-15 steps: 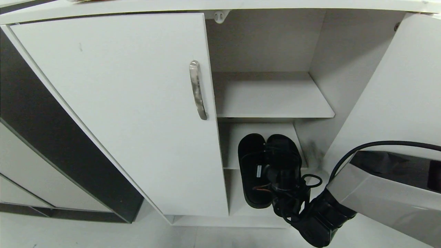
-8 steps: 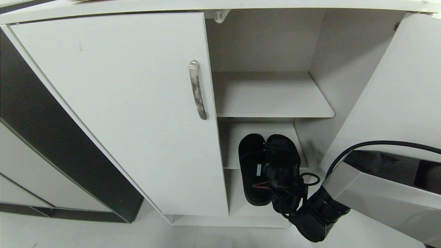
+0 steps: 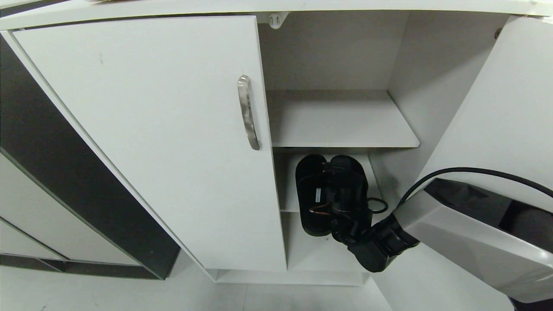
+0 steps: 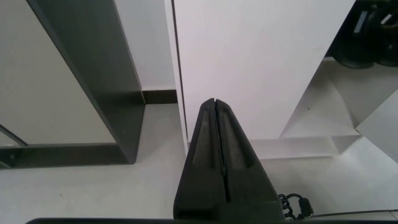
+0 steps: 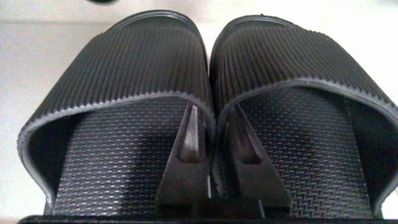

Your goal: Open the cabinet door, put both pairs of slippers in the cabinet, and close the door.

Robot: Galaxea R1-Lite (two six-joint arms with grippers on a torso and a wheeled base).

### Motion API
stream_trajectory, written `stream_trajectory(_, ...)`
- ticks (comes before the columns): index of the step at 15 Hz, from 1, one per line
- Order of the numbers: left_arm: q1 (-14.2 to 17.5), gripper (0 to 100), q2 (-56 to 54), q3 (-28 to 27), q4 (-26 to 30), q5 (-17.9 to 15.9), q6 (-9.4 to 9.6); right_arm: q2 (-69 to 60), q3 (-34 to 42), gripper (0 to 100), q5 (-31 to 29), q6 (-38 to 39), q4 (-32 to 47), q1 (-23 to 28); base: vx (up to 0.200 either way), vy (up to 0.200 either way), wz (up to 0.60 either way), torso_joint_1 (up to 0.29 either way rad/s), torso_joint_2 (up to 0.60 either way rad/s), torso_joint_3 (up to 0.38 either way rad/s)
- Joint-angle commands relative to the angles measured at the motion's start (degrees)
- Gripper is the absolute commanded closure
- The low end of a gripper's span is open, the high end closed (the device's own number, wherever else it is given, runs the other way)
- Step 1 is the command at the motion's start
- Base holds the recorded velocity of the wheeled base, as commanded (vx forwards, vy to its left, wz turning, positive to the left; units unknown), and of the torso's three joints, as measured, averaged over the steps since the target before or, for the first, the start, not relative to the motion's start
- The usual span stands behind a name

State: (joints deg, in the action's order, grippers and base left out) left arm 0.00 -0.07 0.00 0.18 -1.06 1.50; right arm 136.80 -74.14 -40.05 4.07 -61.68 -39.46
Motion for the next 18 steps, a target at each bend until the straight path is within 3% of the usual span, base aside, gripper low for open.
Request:
stream_trajectory(1,0.0,100,0.1,0.0,0.0,0.0,-0.01,2.6,-4.3,100,0.0,0.0,1.3,0.9,0.0,0.0,0.0,0.0,0.0,0.0)
stream_trajectory(8,0.0,100,0.1,0.0,0.0,0.1,-0.36,5.1,-9.6,100,0.0,0.0,3.8,2.7,0.0,0.0,0.0,0.0,0.0,0.0)
stream_trajectory(18,0.0,100,0.1,0.0,0.0,0.1,-0.36,6.5,-10.9,100,0.0,0.1,4.8,3.1,0.0,0.0,0.0,0.0,0.0,0.0)
